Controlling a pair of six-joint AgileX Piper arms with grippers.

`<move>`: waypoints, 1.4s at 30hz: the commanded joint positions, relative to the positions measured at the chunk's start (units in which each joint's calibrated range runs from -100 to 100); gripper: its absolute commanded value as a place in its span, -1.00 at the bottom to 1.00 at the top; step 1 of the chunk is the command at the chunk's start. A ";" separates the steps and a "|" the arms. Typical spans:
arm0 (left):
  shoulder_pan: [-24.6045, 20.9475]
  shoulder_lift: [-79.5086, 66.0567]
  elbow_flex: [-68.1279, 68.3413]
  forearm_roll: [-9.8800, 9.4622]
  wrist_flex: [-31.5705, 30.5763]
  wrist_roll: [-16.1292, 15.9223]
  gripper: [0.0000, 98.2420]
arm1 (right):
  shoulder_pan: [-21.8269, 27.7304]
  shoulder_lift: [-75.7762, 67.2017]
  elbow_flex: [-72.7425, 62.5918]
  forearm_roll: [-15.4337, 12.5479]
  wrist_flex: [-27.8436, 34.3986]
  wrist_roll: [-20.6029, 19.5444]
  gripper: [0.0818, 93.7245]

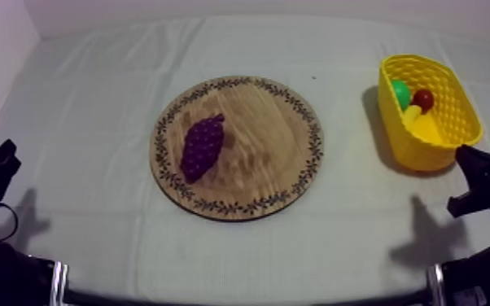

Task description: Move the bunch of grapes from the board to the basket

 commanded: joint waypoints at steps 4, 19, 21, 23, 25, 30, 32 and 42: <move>0.02 0.02 -0.04 0.01 -0.01 0.01 -1.00 | -0.02 -0.04 0.01 -0.05 -0.09 -0.02 -0.99; 0.02 0.02 -0.04 0.01 -0.01 0.01 -1.00 | -6.11 -0.04 -0.12 0.53 0.97 0.43 -0.99; 0.02 0.02 -0.04 0.01 -0.01 0.01 -1.00 | -8.77 -0.04 -0.11 0.58 0.96 0.69 -0.99; 0.02 0.02 -0.04 0.01 -0.01 0.01 -1.00 | -10.28 0.00 -0.07 0.57 0.77 0.16 -0.99; 0.02 0.02 -0.04 0.01 -0.01 0.00 -1.00 | -11.22 0.03 -0.06 0.58 0.62 -0.77 -0.99; 0.02 0.02 -0.04 0.01 -0.01 0.01 -1.00 | -13.91 3.19 -3.53 5.22 -0.51 -6.97 -0.99; 0.02 0.02 -0.04 0.01 -0.01 0.01 -1.00 | -15.07 7.02 -7.11 6.81 0.09 -8.52 -0.99; 0.02 0.02 -0.04 0.01 -0.01 0.01 -1.00 | -18.49 35.25 -46.51 7.56 22.84 -11.85 -0.99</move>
